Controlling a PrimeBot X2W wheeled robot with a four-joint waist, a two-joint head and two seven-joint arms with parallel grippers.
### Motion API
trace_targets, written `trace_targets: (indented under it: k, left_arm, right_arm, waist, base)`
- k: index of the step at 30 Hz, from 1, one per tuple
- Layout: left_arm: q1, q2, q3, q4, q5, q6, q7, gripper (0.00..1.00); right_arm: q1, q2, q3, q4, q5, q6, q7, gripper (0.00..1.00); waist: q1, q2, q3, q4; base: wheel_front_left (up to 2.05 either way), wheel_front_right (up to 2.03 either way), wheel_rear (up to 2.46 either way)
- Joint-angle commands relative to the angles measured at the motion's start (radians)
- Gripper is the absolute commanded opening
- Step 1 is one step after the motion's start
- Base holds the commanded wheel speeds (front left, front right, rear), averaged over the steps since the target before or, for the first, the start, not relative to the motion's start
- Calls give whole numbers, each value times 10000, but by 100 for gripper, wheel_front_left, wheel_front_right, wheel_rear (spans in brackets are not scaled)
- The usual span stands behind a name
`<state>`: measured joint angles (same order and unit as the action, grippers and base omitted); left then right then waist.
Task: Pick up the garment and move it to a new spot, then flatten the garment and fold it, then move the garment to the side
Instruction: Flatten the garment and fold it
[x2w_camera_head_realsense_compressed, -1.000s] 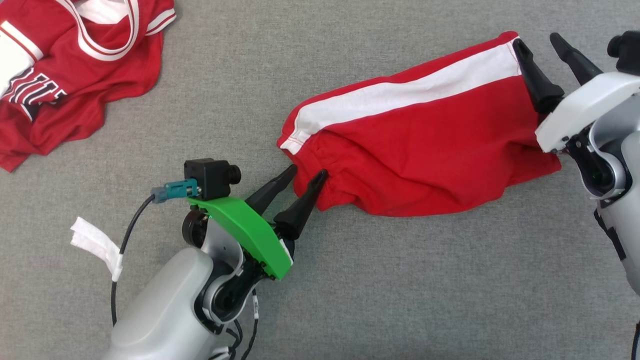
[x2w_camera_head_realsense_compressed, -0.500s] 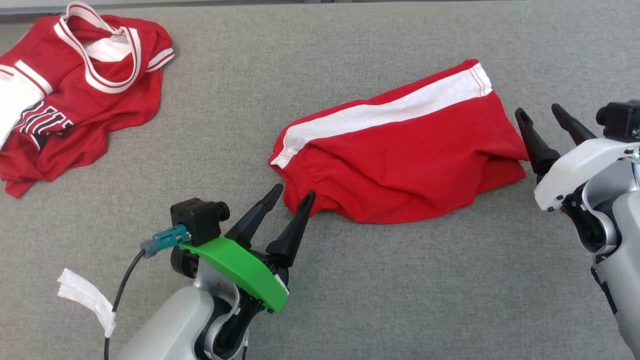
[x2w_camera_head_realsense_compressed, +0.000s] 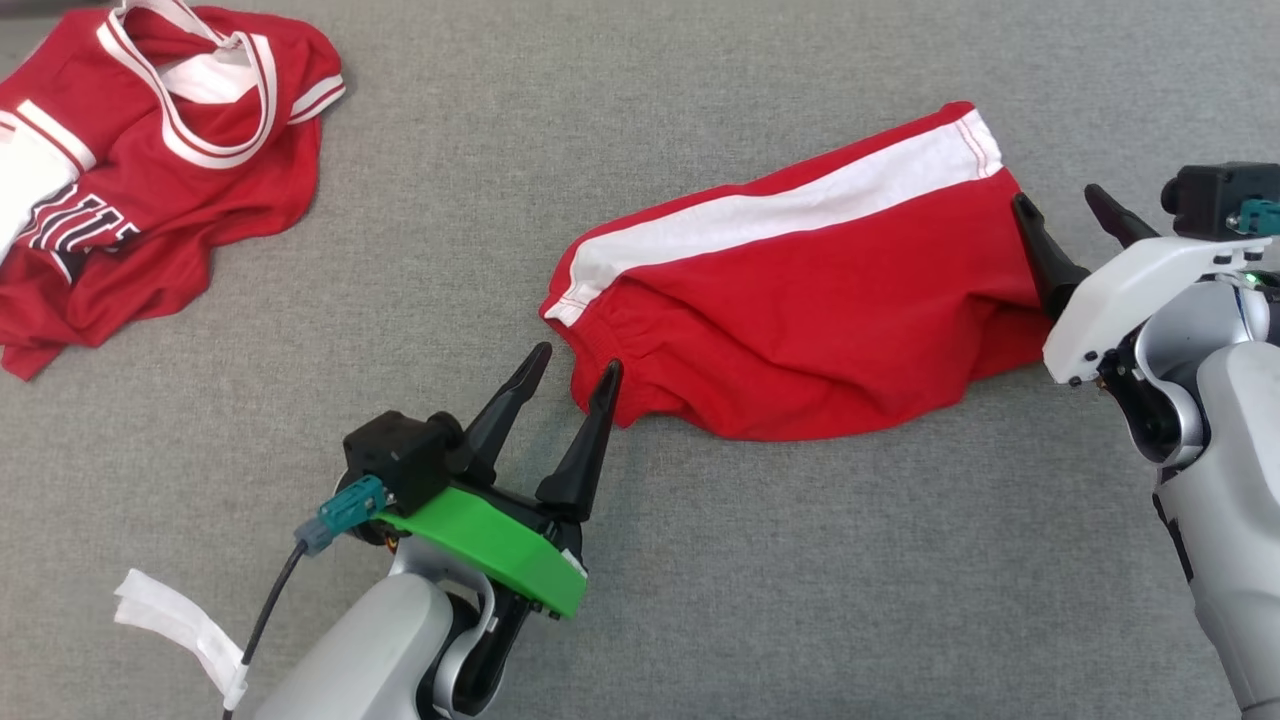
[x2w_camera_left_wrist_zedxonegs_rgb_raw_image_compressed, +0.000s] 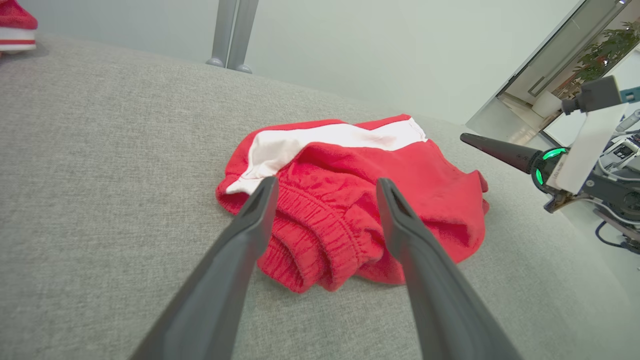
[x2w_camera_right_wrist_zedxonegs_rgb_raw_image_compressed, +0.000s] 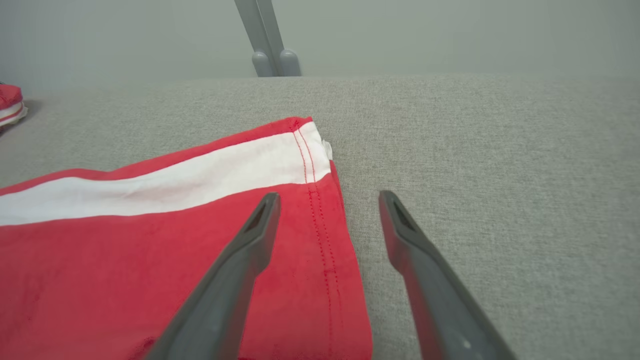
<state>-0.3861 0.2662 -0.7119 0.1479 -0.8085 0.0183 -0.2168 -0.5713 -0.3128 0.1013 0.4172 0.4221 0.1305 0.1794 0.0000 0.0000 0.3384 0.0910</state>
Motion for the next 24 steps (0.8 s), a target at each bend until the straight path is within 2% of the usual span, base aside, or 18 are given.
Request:
trace_targets:
  k: [1,7,13,14,15,18,24]
  left_arm:
    - [-99,-29,71,125,210,89,-156,100]
    - [12,-607,126,588,383,-301,-412,100]
    - [211,-929,412,804,554,-478,-489,100]
    - [284,-935,463,842,608,-507,-484,100]
    - [384,-944,530,897,663,-514,-484,100]
    - [695,-977,789,949,836,-558,-489,100]
    - [1733,-914,1186,945,1154,-734,-484,100]
  right_arm:
    - [-213,49,7,221,-196,3,129,100]
    - [-772,282,-275,1445,-955,3,422,100]
    - [-687,641,-328,2392,-910,5,964,100]
    - [-630,692,-309,2433,-808,6,994,38]
    - [-495,786,-368,2491,-632,6,1060,0]
    - [-149,780,-524,2530,-173,3,1036,0]
    - [266,130,-1421,2430,736,-17,946,0]
  waist:
    - [0,0,332,258]
    - [0,0,635,677]
    - [0,0,552,771]
    - [0,0,501,751]
    - [0,0,403,705]
    - [0,0,44,493]
    - [0,0,-872,54]
  base:
    - [0,0,0]
    - [0,0,0]
    - [0,0,0]
    - [0,0,0]
    - [0,0,0]
    - [0,0,0]
    - [0,0,0]
